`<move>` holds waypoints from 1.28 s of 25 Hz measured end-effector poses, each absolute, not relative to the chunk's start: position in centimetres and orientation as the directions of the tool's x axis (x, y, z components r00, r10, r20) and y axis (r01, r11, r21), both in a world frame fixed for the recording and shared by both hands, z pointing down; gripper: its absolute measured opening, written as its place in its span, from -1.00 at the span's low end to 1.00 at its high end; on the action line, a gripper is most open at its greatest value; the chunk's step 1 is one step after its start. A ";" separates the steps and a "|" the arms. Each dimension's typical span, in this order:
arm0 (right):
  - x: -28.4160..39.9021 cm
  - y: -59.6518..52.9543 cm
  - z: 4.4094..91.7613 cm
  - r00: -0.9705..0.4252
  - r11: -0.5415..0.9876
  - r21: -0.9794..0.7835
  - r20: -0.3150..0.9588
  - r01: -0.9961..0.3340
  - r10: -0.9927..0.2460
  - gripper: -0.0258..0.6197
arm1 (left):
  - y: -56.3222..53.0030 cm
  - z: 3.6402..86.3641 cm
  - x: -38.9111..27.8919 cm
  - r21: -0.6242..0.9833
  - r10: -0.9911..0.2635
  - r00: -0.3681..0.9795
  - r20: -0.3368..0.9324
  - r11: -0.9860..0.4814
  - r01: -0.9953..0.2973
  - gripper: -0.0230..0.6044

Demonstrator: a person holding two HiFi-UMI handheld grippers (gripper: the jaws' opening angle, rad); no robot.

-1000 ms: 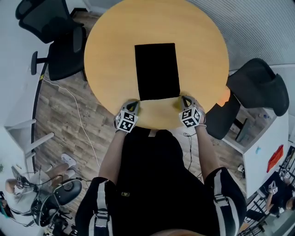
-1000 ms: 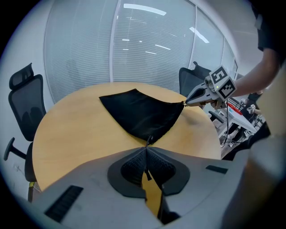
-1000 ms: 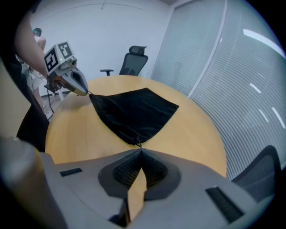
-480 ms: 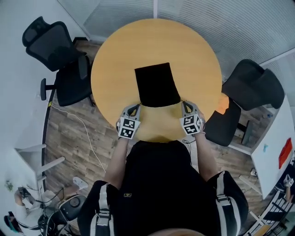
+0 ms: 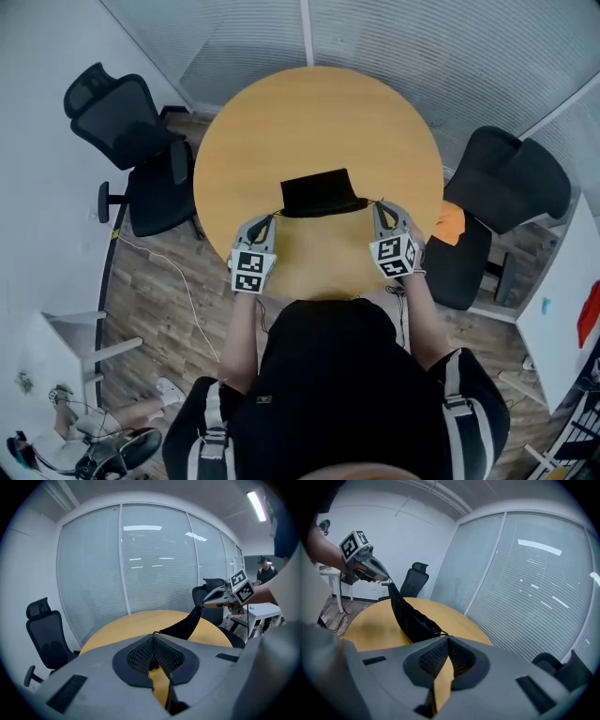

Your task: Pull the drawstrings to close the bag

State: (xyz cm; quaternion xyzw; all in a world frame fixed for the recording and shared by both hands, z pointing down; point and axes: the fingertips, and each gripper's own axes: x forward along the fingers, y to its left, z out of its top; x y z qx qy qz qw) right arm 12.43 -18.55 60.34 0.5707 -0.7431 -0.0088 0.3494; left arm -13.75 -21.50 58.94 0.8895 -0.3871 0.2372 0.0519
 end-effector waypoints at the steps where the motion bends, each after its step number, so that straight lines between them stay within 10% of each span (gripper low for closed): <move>1: 12.6 -18.4 59.6 -0.114 0.352 0.414 0.500 -0.839 -0.859 -0.73 | -21.4 57.9 -13.5 -0.106 -0.675 0.584 0.451 -0.690 -0.716 -0.87; 32: 15.1 -12.3 53.7 -0.285 0.424 0.436 0.350 -0.794 -0.892 -0.74 | -12.8 49.8 -13.0 -0.245 -0.844 0.403 0.353 -0.499 -0.831 -0.87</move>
